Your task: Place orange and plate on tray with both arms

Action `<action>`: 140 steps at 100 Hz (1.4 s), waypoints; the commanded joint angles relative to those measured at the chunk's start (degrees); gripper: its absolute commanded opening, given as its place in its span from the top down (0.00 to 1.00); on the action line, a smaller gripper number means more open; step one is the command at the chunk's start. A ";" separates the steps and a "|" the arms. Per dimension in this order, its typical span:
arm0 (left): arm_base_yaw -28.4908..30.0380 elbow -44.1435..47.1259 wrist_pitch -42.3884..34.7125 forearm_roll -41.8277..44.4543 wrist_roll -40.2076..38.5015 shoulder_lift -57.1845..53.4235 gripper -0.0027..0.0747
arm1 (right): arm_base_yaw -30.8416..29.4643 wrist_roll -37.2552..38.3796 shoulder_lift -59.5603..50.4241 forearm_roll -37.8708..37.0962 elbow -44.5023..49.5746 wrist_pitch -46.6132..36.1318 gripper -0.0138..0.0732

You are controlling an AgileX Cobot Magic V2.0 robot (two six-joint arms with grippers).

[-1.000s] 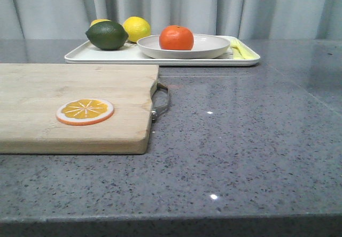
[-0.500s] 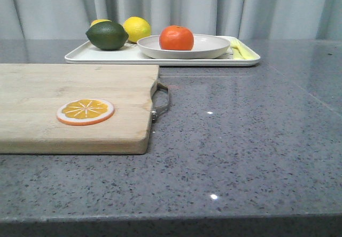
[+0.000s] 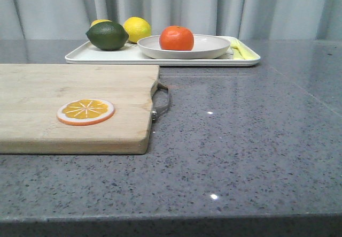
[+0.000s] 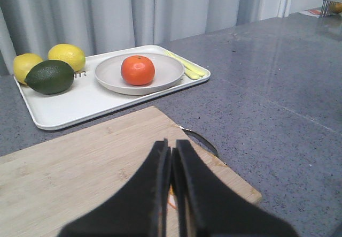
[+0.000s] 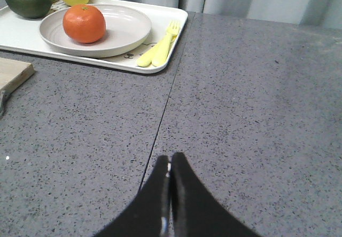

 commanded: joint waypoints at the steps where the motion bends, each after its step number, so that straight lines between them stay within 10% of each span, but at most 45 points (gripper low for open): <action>1: 0.09 -1.14 -4.43 0.03 -0.16 -0.62 0.99 | -0.02 -0.66 -2.59 -0.04 0.82 -6.74 0.92; 103: 0.60 0.46 -5.78 0.93 -0.16 -0.85 0.99 | -0.02 -0.61 -4.28 -0.04 1.75 -5.99 0.92; 140: 15.67 7.56 -17.43 0.04 -0.16 -1.31 0.99 | -0.02 -0.61 -4.28 -0.04 1.75 -5.99 0.92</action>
